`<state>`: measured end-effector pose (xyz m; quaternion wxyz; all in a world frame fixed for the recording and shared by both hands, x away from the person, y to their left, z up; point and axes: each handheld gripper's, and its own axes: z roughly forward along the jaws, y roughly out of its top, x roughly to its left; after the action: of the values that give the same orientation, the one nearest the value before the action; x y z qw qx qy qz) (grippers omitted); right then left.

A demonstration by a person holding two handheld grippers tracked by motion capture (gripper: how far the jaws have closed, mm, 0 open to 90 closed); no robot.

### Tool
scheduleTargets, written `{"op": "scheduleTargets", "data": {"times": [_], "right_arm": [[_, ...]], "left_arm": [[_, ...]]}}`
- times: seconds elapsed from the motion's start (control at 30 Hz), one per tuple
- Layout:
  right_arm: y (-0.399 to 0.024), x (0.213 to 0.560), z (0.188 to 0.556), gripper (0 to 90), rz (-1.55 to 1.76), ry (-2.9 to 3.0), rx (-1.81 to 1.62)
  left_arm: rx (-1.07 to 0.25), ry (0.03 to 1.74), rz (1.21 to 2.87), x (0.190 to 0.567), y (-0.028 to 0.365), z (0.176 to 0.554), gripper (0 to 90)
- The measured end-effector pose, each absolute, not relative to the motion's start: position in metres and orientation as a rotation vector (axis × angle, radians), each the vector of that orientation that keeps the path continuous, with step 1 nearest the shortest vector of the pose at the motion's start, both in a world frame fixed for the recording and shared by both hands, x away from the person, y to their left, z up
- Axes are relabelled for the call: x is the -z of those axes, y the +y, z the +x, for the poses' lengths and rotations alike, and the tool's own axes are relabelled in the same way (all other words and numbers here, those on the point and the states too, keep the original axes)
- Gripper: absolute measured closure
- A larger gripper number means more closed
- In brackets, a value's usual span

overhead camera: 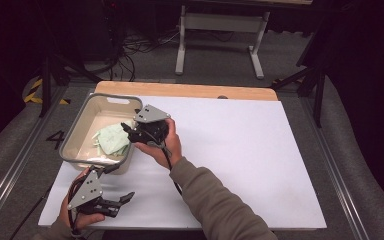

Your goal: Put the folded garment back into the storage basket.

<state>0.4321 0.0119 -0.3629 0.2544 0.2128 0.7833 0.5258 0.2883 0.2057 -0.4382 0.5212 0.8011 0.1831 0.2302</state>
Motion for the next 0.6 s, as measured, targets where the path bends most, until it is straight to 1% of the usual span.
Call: {"op": "scheduleTargets", "data": {"times": [0.6], "right_arm": [[-0.014, 0.349, 0.428, 36.0, 0.564, 2.073, -1.424]], "left_arm": [[-0.557, 0.446, 1.916, 0.438, 0.205, 0.289, 9.5]]}}
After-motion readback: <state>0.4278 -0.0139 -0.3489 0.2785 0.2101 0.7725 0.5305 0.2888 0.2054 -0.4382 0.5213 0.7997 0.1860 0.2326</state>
